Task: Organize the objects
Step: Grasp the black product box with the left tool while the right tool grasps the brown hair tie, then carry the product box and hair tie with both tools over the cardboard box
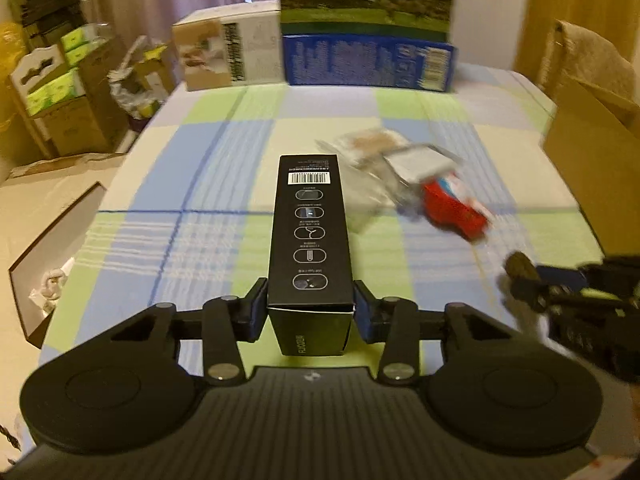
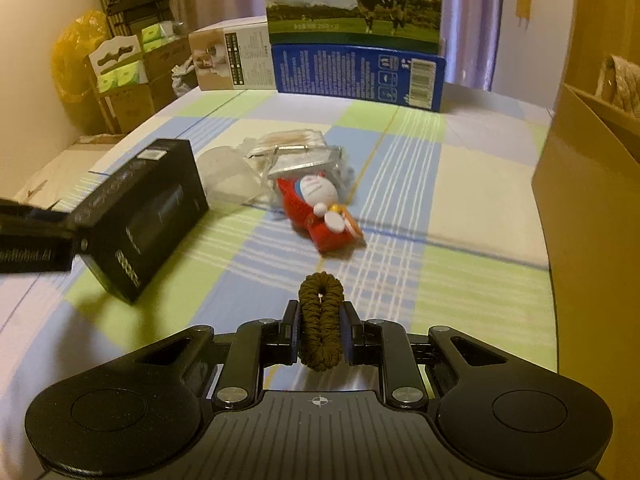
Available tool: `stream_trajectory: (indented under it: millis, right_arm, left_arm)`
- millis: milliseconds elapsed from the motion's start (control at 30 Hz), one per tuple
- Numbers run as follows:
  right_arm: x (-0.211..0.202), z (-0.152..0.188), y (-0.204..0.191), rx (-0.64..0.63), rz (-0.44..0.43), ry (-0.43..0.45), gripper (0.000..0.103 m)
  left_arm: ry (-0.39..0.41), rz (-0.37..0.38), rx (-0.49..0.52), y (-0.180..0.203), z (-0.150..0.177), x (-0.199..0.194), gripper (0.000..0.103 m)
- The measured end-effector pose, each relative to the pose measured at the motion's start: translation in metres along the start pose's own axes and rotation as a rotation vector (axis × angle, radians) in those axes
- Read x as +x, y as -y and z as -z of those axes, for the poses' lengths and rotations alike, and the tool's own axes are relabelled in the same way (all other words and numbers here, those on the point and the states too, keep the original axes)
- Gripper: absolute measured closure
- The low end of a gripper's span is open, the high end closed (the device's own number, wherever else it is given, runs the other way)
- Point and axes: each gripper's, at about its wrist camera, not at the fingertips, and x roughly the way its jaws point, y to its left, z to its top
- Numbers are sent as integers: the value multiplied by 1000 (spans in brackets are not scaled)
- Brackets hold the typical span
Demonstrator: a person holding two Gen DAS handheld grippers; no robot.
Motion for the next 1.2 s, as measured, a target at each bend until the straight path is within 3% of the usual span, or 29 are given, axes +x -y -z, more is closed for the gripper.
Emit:
stream_trajectory:
  millis: [167, 300, 400, 533, 800, 900, 1000, 1200]
  right_arm:
    - [-22, 13, 2, 39, 4, -2, 86]
    - [-34, 21, 4, 73, 17, -4, 86]
    - [-37, 22, 4, 88, 17, -1, 86]
    - [-37, 21, 3, 93, 10, 2, 86]
    - [-30, 21, 2, 106, -3, -7, 86]
    - [-27, 22, 4, 123, -11, -14, 86]
    - [-26, 21, 4, 134, -15, -16, 86]
    - [-27, 19, 2, 136, -33, -14, 86]
  left_arm:
    - [-9, 101, 35, 12, 17, -25, 65]
    - [-16, 113, 68, 21, 28, -35, 63]
    - [-2, 109, 78, 22, 24, -39, 43]
    - [-5, 118, 89, 23, 7, -33, 43]
    - [-86, 144, 113, 24, -16, -4, 44]
    - [-115, 139, 120, 23, -19, 6, 49]
    - [-142, 135, 123, 23, -20, 13, 63]
    - [-152, 153, 126, 25, -16, 11, 65]
